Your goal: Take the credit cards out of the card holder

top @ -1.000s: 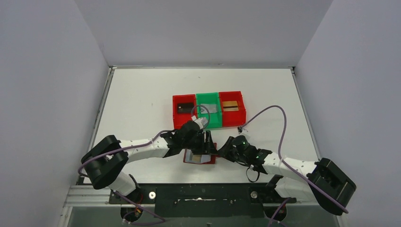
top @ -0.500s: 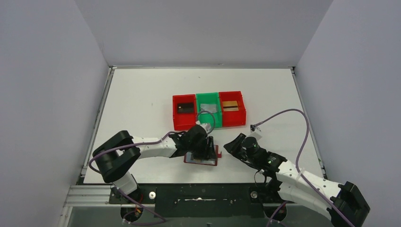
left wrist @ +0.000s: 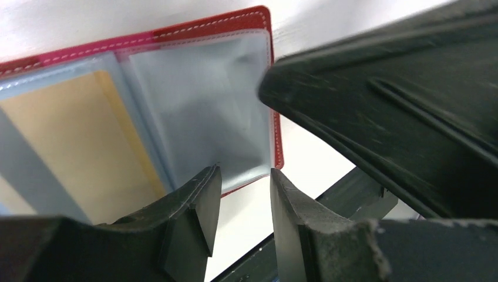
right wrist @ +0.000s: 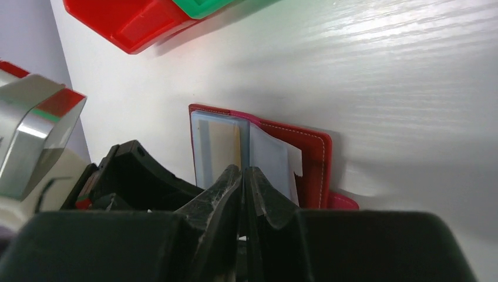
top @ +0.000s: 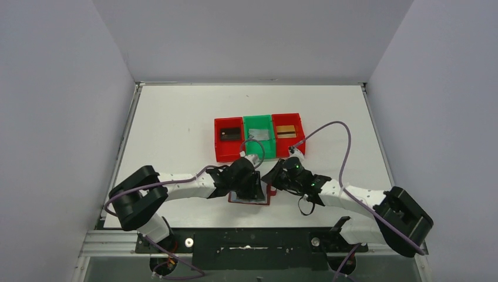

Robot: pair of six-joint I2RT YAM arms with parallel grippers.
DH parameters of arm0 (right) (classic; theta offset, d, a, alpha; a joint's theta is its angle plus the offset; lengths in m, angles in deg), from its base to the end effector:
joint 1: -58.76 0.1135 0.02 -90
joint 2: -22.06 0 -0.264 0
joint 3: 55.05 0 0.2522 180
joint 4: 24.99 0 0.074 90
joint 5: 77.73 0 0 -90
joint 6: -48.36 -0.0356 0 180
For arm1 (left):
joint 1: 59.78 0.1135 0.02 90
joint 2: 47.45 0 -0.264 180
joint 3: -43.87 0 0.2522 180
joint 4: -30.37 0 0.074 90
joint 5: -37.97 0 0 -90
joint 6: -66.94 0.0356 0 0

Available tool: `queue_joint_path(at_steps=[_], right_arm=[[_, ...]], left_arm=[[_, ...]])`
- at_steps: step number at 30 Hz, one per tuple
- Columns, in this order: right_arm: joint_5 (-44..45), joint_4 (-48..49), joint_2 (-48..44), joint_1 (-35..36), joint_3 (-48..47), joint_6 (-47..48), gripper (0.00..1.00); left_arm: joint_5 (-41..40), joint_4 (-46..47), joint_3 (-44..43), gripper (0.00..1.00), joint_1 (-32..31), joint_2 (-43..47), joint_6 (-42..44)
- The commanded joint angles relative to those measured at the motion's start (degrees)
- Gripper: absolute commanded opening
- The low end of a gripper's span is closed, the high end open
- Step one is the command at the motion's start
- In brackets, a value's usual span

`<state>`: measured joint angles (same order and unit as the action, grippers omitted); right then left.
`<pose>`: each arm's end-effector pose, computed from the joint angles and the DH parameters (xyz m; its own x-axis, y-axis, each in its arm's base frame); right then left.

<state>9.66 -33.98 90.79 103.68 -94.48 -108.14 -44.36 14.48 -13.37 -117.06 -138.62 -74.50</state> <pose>0.1618 0.1637 0.1682 -0.8450 0.4511 -0.2871 0.1110 0.6732 0.7310 0.1609 -0.2593 0.1532 -0.9458 0.0384 -0.3224 0.2258 0.7914 -0.5681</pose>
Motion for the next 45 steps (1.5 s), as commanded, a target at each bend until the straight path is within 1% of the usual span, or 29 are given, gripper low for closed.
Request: queue_joint_path(at_steps=[1,5,8,10,13,15,17,18,23,27,31,35,36,40,42,45], right_arm=[[-3.0,4.8,6.3,-0.6,-4.0,0.0,0.10],[-4.0,0.8,12.6,-0.5,-5.8,1.2,0.10],[-3.3,-1.2,13.8,-0.2,-5.2,1.6,0.10],[-3.2,-0.7,13.4,-0.2,-4.0,2.0,0.11],[-3.4,0.5,12.6,-0.3,-2.9,2.7,0.15],[-3.3,1.8,12.0,0.0,-2.6,3.5,0.22],[-3.6,3.5,11.4,0.2,-2.2,3.8,0.31],[-4.1,4.2,11.4,0.2,-2.2,4.1,0.32],[-5.4,5.1,12.7,1.5,-4.5,6.5,0.31],[-4.9,4.0,14.6,3.9,-7.6,7.7,0.27],[-3.4,2.6,16.2,5.6,-9.9,7.7,0.27],[-3.2,0.5,18.5,5.7,-11.2,6.7,0.27],[-3.2,0.7,18.9,5.7,-11.1,6.4,0.27],[-4.5,1.8,19.6,5.8,-10.9,6.0,0.33],[-3.8,-0.5,21.0,5.8,-12.2,6.3,0.33],[-1.4,-6.5,23.8,6.5,-15.4,7.1,0.33]], left_arm=[[-1.9,0.6,1.5,0.35,0.0,4.0,-0.2],[-3.2,-0.2,1.6,0.35,0.1,5.4,-0.3],[-5.6,-1.4,1.8,0.35,0.1,7.4,-0.4],[-7.9,-2.0,2.4,0.37,0.4,10.3,-0.7],[-10.5,-3.6,3.2,0.44,1.5,14.2,-0.7],[-10.8,-4.6,4.0,0.45,3.3,15.8,-0.4],[-9.5,-5.3,5.2,0.45,6.3,16.6,-0.4],[-8.7,-5.4,5.6,0.45,7.5,16.9,-0.3],[-6.2,-5.1,8.5,0.45,10.7,18.3,0.7],[-4.7,-5.1,8.9,0.45,11.0,17.7,1.8],[-3.8,-5.5,9.1,0.45,11.0,17.0,2.1],[-2.3,-4.3,9.5,0.45,11.1,17.0,2.1],[-2.0,-4.1,9.7,0.45,11.1,16.8,2.1],[-2.1,-4.3,9.8,0.45,11.1,16.4,1.9],[-2.3,-4.2,10.1,0.45,11.1,16.5,1.5],[-3.0,-4.2,10.4,0.45,11.0,17.4,0.7]])
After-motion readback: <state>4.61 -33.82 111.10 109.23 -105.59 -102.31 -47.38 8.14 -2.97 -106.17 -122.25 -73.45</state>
